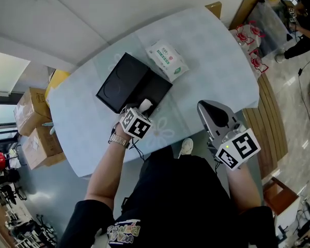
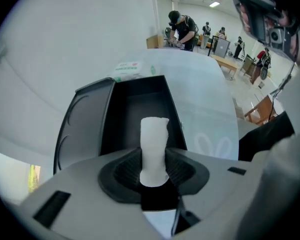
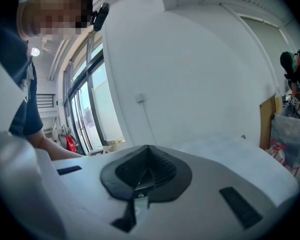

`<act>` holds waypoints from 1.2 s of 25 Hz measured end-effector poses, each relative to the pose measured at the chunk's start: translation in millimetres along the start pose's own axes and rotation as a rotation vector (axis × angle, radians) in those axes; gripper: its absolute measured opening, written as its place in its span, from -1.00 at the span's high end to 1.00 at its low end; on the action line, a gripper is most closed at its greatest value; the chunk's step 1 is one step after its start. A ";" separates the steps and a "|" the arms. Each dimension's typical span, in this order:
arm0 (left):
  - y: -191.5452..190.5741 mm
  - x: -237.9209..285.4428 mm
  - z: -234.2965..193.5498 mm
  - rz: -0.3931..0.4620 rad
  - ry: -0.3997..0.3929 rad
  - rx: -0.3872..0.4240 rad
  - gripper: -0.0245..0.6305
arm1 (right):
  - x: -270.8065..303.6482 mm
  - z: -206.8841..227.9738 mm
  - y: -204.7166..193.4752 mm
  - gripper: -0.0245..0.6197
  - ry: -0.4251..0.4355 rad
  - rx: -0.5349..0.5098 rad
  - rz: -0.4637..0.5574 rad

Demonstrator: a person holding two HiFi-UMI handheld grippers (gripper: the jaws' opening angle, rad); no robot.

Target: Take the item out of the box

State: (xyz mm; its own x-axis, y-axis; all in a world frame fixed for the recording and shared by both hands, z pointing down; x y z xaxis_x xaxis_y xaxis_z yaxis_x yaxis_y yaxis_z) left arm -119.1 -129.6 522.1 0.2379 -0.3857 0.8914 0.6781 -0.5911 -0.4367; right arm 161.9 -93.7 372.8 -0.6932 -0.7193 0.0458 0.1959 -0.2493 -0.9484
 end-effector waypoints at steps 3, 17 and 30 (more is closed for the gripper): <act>0.9 -17.2 1.7 0.088 0.039 -0.060 0.49 | -7.3 -3.4 3.4 0.90 0.018 -0.013 0.008; 17.5 -145.5 61.2 0.809 0.125 -0.263 0.50 | -40.5 -30.7 15.9 0.90 0.146 -0.076 0.034; -22.8 -234.6 119.3 0.972 0.193 -0.264 0.50 | -42.0 -84.0 3.9 0.90 0.259 -0.079 0.022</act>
State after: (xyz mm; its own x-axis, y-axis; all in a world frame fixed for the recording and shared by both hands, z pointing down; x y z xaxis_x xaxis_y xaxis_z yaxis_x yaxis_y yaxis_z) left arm -107.4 58.9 337.4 0.4707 -0.8750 0.1134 0.0715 -0.0903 -0.9933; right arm 133.5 -10.0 340.8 -0.8458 -0.5314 -0.0472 0.1654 -0.1772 -0.9702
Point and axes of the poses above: the fingertips, and each gripper's own axes: x forward along the fingers, z to its right, y out of its top, the point moved 10 cm from there along -x, backward along the fingers, and after that the axes turned 9 degrees about z, right-handed, at the moved point
